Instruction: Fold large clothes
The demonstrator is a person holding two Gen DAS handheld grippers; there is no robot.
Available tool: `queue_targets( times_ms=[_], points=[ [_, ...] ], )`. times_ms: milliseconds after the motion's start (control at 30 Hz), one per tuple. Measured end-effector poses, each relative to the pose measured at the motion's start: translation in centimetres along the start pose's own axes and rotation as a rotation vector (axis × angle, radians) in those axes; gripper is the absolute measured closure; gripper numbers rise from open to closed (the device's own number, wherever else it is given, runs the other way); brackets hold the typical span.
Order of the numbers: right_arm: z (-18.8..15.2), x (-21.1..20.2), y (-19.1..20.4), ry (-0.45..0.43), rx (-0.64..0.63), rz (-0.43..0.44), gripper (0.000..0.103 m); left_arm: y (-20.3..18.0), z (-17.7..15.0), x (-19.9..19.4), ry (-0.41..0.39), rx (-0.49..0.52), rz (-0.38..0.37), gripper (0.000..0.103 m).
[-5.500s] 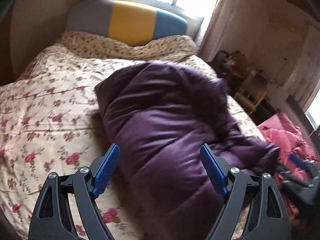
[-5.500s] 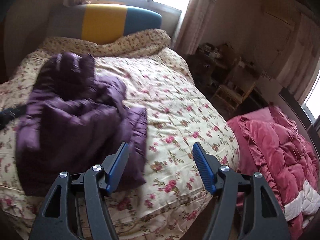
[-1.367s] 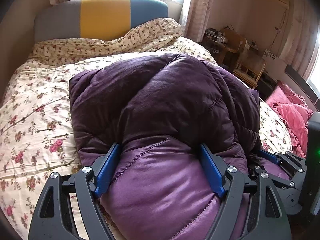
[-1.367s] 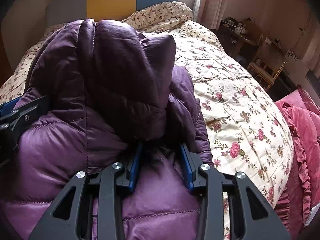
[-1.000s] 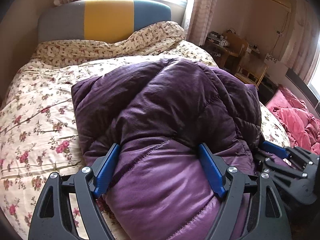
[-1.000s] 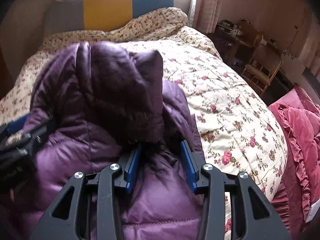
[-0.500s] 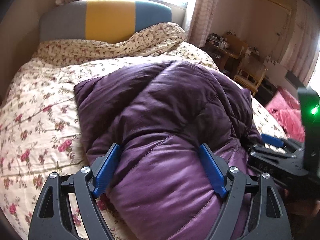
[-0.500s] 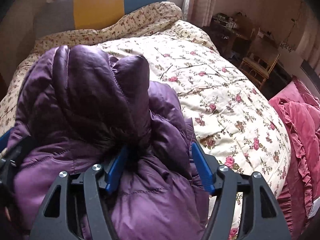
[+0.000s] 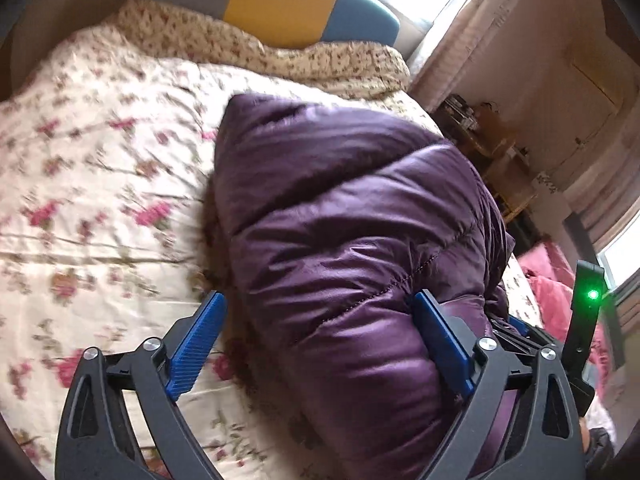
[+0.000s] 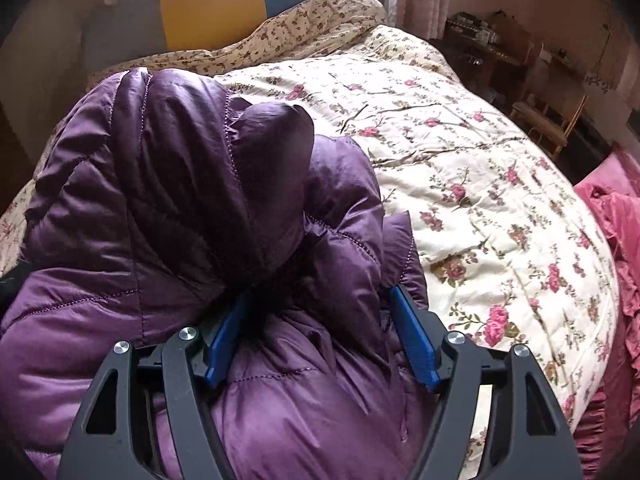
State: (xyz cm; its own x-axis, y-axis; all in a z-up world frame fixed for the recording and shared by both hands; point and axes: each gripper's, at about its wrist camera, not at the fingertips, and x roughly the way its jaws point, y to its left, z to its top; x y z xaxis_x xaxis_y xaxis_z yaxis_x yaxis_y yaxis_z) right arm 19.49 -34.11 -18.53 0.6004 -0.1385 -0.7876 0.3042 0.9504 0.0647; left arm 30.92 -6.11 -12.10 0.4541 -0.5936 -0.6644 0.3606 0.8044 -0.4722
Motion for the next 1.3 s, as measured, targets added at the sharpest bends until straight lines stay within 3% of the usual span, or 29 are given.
queue_targets(
  times_ms=[133,233,400,500,600,900,1300],
  points=[
    [0.1,0.3,-0.5,0.005,0.004,0.039,0.036,0.7,0.0,2.3,0.062,-0.086,-0.103,0.005],
    [0.0,0.2,-0.6,-0.004,-0.002,0.069,0.044,0.0,0.2,2.8,0.068,-0.072,-0.125,0.006],
    [-0.3,-0.3,0.1,-0.033,-0.015,0.085,0.063,-1.1,0.5,1.3,0.039,-0.01,-0.148,0.036],
    [-0.6,-1.1,0.9,-0.051,-0.041,0.085,0.074,-1.6,0.6,0.3,0.028,0.023,-0.153,0.047],
    [-0.8,-1.9,1.5,-0.061,-0.058,0.096,0.08,-1.7,0.6,-0.8,0.016,0.032,-0.164,0.05],
    [-2.2,-3.9,7.4,-0.072,-0.152,0.192,0.083,1.7,-0.3,-6.6,-0.068,0.024,-0.102,0.05],
    [-5.8,-6.4,21.3,-0.068,-0.33,0.31,0.083,11.1,-3.5,-17.0,-0.191,-0.073,0.066,0.05]
  ],
)
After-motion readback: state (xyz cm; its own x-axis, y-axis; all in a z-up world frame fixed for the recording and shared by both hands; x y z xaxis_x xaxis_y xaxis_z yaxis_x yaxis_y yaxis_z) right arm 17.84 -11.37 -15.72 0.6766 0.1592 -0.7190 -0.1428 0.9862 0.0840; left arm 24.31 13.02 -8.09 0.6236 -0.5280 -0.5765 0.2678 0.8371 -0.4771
